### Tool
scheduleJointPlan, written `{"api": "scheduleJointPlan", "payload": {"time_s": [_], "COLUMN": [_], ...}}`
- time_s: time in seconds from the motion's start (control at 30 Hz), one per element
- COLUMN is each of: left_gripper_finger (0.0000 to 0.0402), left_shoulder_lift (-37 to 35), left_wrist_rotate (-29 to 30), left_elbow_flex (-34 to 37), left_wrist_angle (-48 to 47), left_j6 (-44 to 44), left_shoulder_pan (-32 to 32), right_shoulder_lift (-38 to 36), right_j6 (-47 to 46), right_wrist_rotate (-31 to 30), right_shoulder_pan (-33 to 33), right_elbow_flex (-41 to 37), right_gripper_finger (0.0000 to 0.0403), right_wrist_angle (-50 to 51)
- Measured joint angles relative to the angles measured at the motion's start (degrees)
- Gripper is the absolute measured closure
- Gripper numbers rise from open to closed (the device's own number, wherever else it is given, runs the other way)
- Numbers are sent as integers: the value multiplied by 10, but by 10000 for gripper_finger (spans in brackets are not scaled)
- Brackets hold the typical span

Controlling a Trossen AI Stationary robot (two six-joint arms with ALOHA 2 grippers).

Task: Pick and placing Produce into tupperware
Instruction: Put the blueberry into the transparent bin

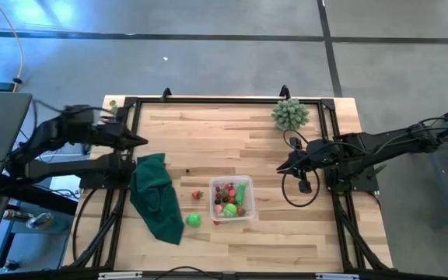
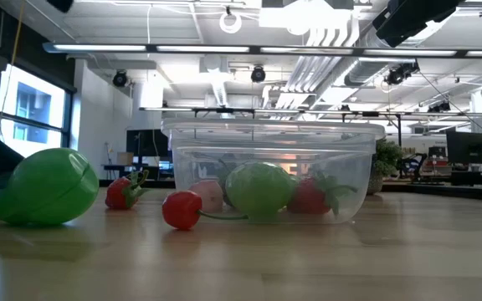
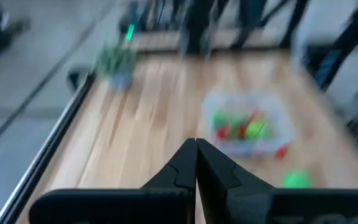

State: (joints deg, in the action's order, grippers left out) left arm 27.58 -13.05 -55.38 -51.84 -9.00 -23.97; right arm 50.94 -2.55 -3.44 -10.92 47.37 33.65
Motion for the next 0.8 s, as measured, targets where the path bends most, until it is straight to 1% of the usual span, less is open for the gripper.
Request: {"api": "scheduleJointPlan", "payload": {"time_s": [0.1, 0.2, 0.33, 0.47, 0.57, 0.7, 0.8], "left_gripper_finger": [401, 401, 401, 401, 401, 401, 395], "left_shoulder_lift": [54, 110, 200, 288, 351, 421, 462], "left_wrist_rotate": [39, 35, 13, 17, 29, 27, 14], "left_elbow_flex": [7, 37, 92, 126, 134, 135, 135], "left_wrist_angle": [-43, -42, 12, 38, 53, 103, 138], "left_j6": [-32, -49, -74, -86, -92, -111, -116], "left_shoulder_pan": [0, 0, 0, 0, 0, 9, 21], "right_shoulder_lift": [0, 0, 0, 0, 0, 0, 0], "right_j6": [0, 0, 0, 0, 0, 0, 0], "right_wrist_rotate": [0, 0, 0, 0, 0, 0, 0], "right_shoulder_pan": [0, 0, 0, 0, 0, 0, 0], "right_elbow_flex": [0, 0, 0, 0, 0, 0, 0], "right_gripper_finger": [373, 373, 373, 373, 373, 373, 373], "right_wrist_angle": [0, 0, 0, 0, 0, 0, 0]}}
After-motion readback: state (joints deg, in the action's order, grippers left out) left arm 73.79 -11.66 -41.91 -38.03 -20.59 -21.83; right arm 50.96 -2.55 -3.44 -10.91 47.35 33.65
